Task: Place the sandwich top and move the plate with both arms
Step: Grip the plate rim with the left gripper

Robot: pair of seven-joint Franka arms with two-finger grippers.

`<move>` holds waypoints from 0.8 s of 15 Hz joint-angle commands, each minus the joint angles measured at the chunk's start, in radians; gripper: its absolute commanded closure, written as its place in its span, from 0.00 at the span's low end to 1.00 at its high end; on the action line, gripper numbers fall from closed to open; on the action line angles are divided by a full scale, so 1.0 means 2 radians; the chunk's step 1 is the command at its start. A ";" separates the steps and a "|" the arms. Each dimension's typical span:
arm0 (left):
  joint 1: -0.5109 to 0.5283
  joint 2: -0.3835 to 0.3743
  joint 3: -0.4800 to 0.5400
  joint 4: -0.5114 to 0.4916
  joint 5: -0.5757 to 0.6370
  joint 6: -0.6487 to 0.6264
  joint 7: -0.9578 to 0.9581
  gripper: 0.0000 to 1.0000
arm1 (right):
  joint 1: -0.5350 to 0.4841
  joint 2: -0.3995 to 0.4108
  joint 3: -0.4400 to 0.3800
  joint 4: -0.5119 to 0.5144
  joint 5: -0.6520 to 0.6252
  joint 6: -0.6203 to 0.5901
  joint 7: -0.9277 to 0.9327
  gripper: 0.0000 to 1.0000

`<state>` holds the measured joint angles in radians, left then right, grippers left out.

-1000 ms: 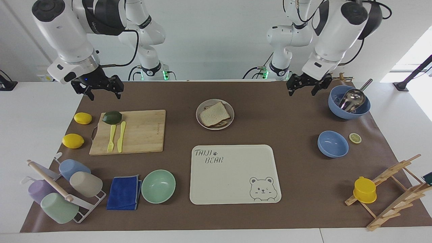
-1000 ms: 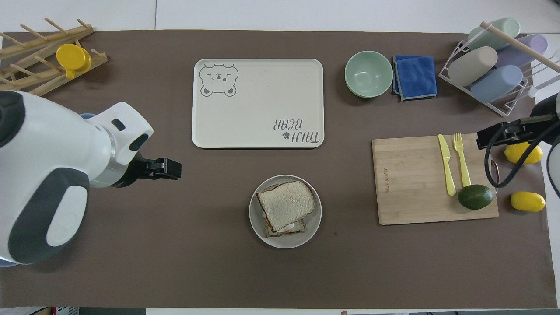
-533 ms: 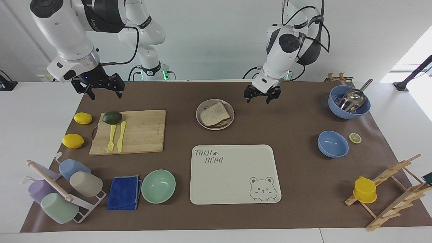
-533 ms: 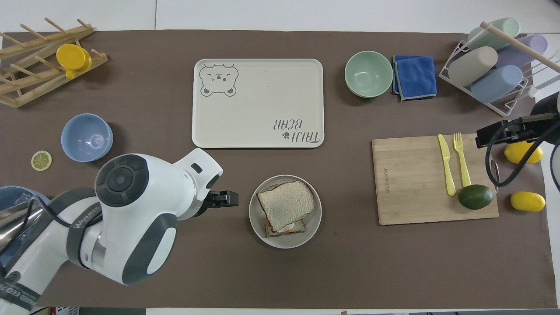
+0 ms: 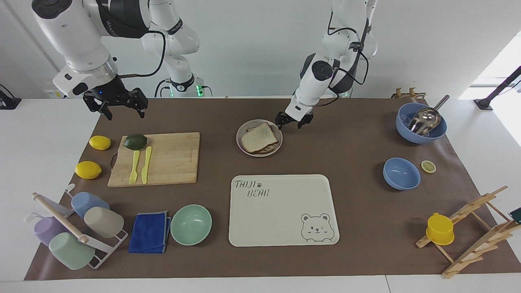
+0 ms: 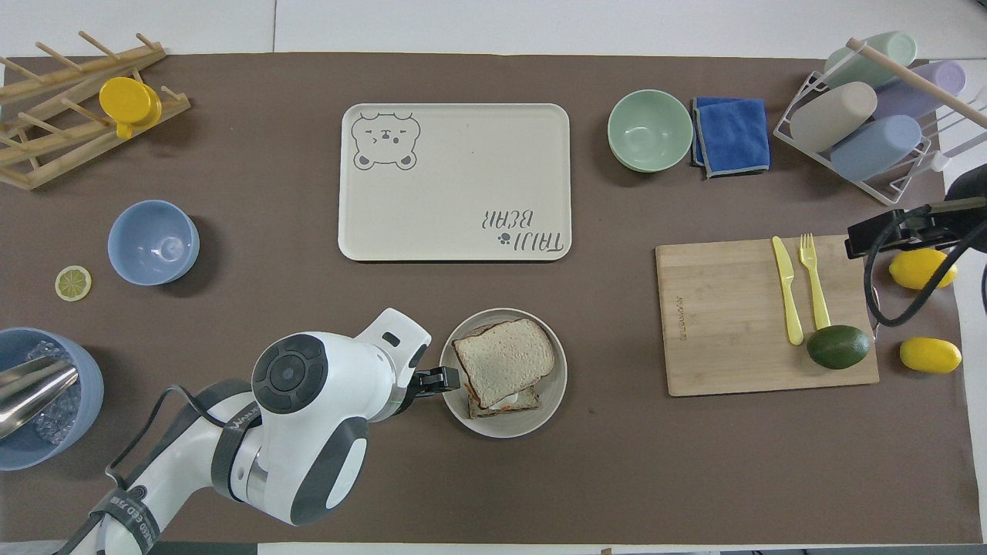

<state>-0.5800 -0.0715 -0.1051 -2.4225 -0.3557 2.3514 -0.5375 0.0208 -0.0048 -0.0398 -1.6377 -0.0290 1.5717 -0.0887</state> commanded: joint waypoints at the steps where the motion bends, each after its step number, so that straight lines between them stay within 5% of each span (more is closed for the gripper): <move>1: -0.027 -0.004 0.007 -0.029 -0.031 0.041 -0.010 0.14 | -0.007 -0.001 0.003 0.003 0.008 -0.004 0.001 0.00; 12: -0.050 0.030 0.007 -0.028 -0.041 0.083 -0.008 0.51 | -0.006 -0.001 0.004 0.003 0.009 -0.008 0.001 0.00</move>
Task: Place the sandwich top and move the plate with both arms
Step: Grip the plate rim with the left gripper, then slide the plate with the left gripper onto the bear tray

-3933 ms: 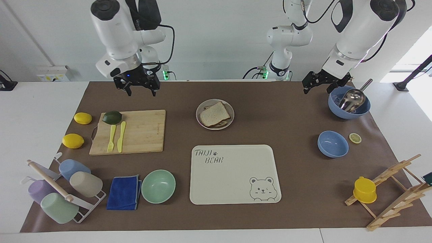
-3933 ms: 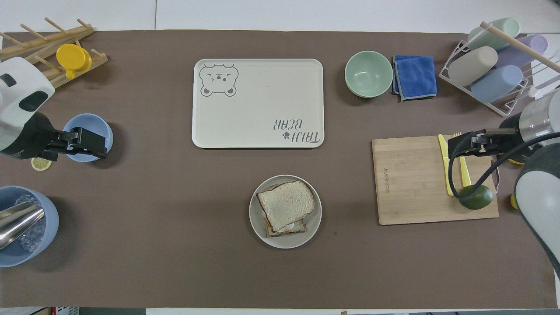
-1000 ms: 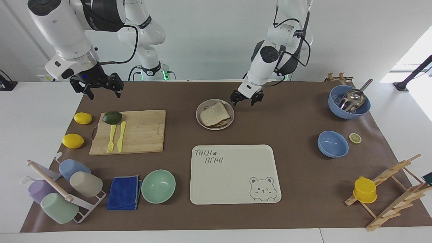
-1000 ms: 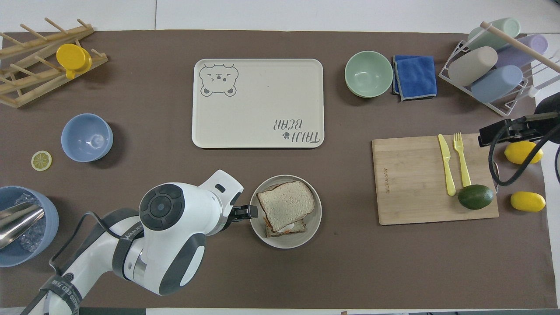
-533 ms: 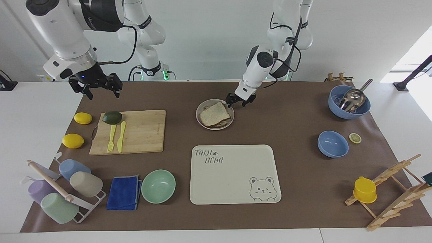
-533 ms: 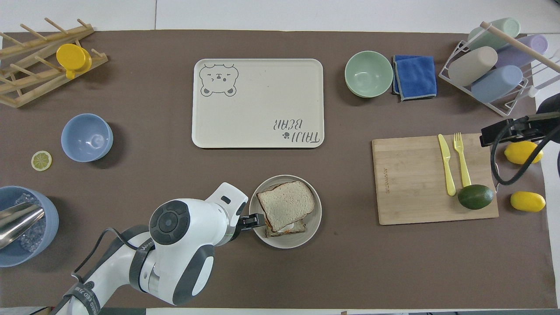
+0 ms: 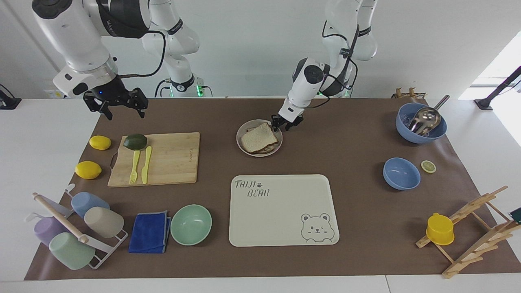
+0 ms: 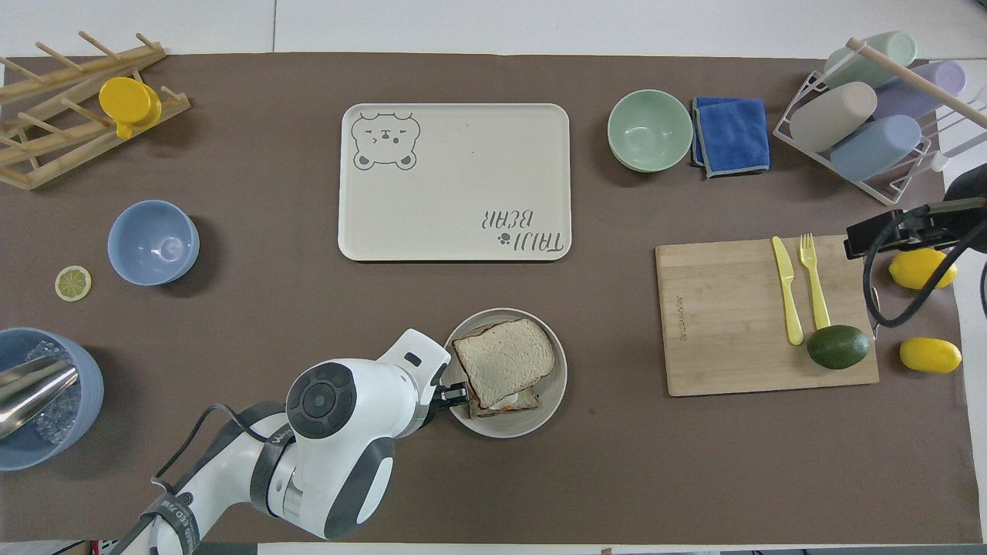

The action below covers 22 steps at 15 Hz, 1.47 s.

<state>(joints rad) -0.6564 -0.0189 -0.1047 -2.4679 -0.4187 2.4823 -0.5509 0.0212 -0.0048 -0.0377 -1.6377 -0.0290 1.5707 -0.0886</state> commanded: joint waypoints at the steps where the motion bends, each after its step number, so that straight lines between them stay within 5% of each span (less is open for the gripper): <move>1: -0.012 0.004 0.007 -0.006 -0.010 0.017 -0.001 0.55 | -0.007 -0.001 0.002 0.002 0.009 -0.008 0.000 0.00; 7: -0.014 0.005 0.007 -0.002 -0.010 0.016 0.004 1.00 | -0.006 -0.001 0.003 0.002 0.008 -0.009 0.000 0.00; 12: -0.005 0.011 0.009 0.021 -0.010 0.002 0.005 1.00 | -0.007 -0.001 0.003 0.002 0.009 -0.009 0.000 0.00; 16: 0.075 0.048 0.012 0.152 -0.008 -0.119 0.033 1.00 | -0.007 -0.001 0.003 0.002 0.009 -0.009 0.000 0.00; 19: 0.126 0.090 0.012 0.231 -0.002 -0.137 0.058 1.00 | -0.007 -0.001 0.003 0.002 0.008 -0.009 0.000 0.00; 22: 0.166 0.183 0.012 0.356 0.016 -0.176 0.077 1.00 | -0.007 -0.001 0.003 0.002 0.009 -0.009 0.000 0.00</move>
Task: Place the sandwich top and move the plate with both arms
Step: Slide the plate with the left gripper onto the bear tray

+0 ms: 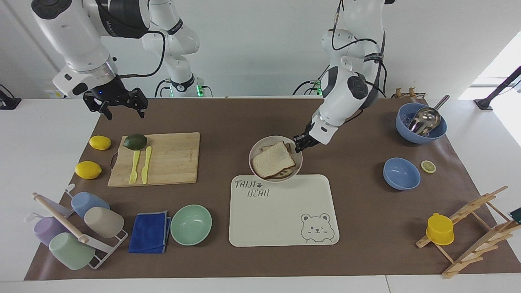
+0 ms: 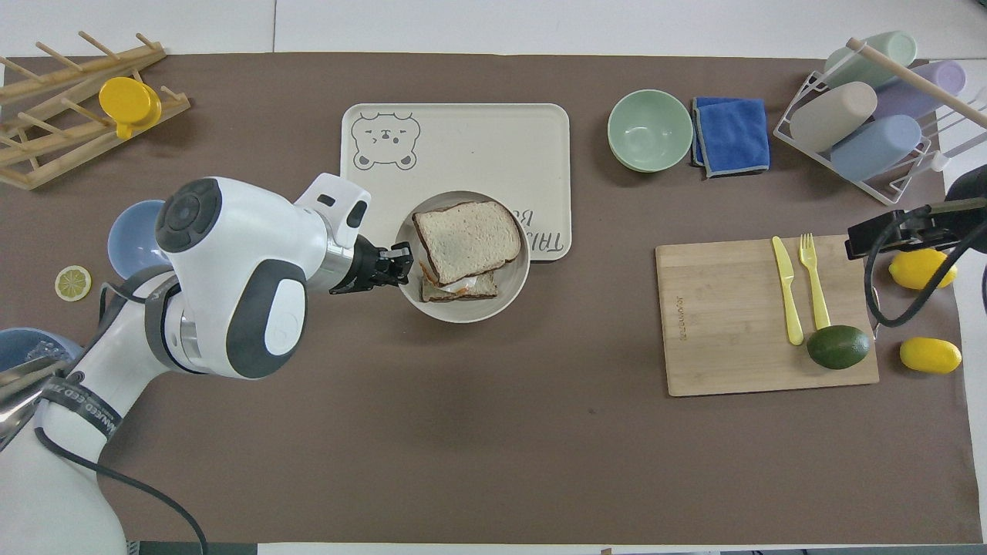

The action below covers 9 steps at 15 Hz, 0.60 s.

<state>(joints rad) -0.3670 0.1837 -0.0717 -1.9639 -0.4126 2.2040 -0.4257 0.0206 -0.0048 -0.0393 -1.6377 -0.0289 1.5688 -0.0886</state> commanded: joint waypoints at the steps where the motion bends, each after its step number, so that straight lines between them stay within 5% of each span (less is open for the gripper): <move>1: 0.026 0.113 -0.005 0.145 0.017 -0.043 0.020 1.00 | -0.006 -0.001 0.004 0.002 0.008 -0.008 0.000 0.00; 5: 0.058 0.191 -0.005 0.229 0.024 -0.044 0.043 1.00 | -0.006 -0.001 0.004 0.002 0.008 -0.008 0.000 0.00; 9: 0.055 0.194 -0.005 0.208 0.037 -0.008 0.083 1.00 | -0.006 -0.001 0.004 0.002 0.008 -0.008 0.000 0.00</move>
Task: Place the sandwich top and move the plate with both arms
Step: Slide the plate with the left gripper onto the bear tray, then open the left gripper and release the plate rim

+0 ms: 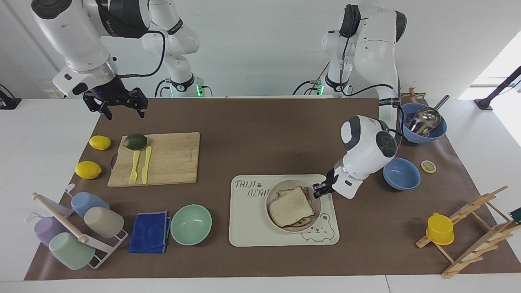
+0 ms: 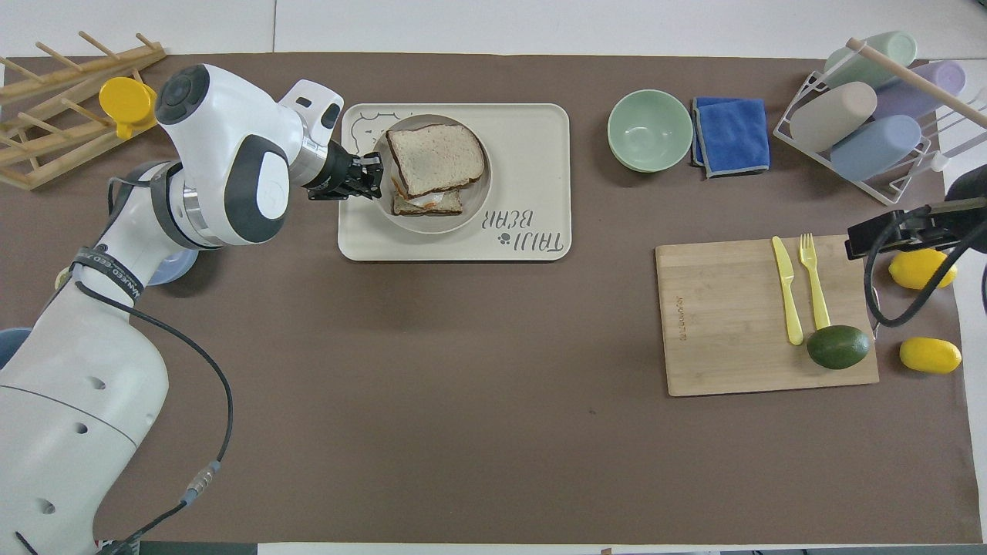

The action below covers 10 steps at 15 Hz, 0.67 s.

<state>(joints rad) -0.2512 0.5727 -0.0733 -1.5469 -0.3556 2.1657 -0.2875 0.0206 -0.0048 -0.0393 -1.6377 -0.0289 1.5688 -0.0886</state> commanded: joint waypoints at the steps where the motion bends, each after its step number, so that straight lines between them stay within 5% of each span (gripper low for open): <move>1: -0.002 -0.002 -0.004 -0.010 0.008 0.024 0.018 1.00 | -0.006 -0.001 0.004 0.002 0.009 -0.008 0.000 0.00; 6: -0.001 -0.006 -0.004 -0.027 0.008 0.030 0.048 1.00 | -0.006 -0.001 0.004 0.002 0.009 -0.008 0.000 0.00; 7: 0.000 -0.006 -0.004 -0.027 0.008 0.030 0.049 0.41 | -0.006 -0.001 0.004 0.002 0.008 -0.008 0.000 0.00; 8: 0.000 -0.007 -0.003 -0.029 0.008 0.029 0.049 0.00 | -0.006 -0.001 0.004 0.002 0.009 -0.008 0.000 0.00; 10: 0.002 -0.008 -0.003 -0.027 0.008 0.022 0.049 0.00 | -0.006 -0.001 0.003 0.002 0.009 -0.008 0.000 0.00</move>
<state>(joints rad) -0.2543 0.5792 -0.0791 -1.5736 -0.3509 2.2056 -0.2062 0.0206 -0.0048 -0.0393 -1.6377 -0.0289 1.5688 -0.0886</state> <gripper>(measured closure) 0.670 0.000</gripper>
